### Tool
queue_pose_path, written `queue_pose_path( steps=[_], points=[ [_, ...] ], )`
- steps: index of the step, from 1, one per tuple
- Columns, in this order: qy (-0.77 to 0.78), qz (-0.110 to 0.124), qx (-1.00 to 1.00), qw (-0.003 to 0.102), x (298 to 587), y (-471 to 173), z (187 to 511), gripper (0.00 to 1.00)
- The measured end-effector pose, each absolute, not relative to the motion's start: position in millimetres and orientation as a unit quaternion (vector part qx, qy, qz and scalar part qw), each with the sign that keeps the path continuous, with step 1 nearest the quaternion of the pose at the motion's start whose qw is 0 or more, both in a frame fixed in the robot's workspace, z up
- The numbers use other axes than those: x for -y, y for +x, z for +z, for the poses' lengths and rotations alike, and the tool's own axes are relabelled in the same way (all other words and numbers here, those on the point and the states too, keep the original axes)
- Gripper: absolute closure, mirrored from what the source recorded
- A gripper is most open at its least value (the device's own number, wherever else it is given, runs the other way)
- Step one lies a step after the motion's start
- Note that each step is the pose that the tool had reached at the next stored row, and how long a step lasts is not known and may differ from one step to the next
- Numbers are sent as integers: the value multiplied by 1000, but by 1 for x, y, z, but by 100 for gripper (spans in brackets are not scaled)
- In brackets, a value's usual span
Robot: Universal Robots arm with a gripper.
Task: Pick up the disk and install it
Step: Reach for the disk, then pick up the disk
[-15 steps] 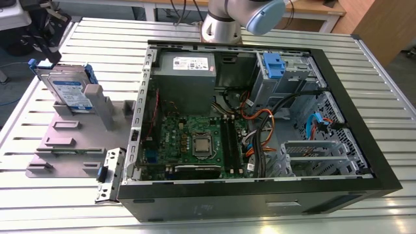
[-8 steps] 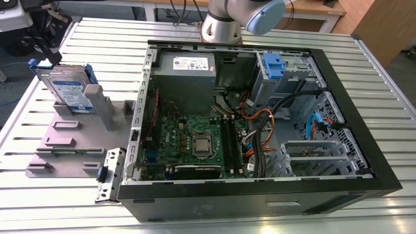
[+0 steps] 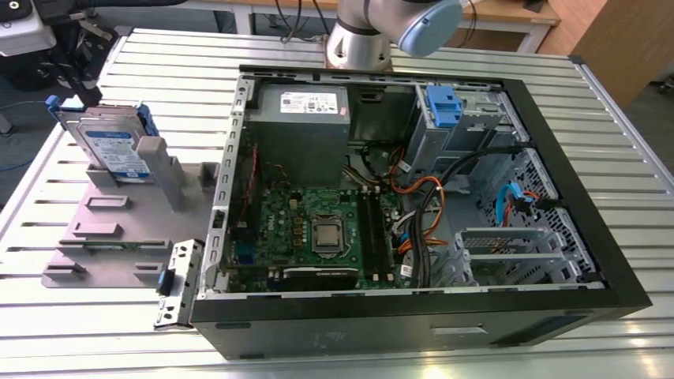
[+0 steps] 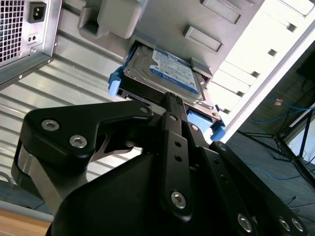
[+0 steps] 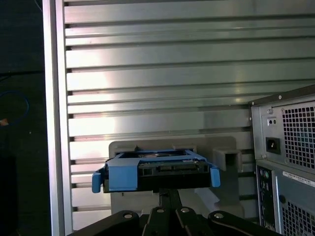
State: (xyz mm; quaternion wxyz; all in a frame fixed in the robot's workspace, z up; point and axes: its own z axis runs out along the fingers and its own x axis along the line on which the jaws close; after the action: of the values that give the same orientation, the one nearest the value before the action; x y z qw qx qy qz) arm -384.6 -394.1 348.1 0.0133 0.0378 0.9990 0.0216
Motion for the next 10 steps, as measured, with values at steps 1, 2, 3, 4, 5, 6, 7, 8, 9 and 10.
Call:
queue_pose_path(
  steps=[1,2,3,4,5,6,7,8,9,10],
  points=[
    [38,22,-999,13,394,-385,348,89],
    [38,22,-999,13,394,-385,348,89],
    [38,22,-999,13,394,-385,347,89],
    [38,22,-999,13,394,-385,346,89],
    [38,22,-999,13,394,-385,346,89],
    [38,22,-999,13,394,-385,346,89],
    [38,22,-999,13,394,-385,346,89],
    [38,22,-999,13,394,-385,346,89],
    [38,22,-999,13,394,-385,345,89],
    [38,22,-999,13,394,-385,345,89]
  ],
)
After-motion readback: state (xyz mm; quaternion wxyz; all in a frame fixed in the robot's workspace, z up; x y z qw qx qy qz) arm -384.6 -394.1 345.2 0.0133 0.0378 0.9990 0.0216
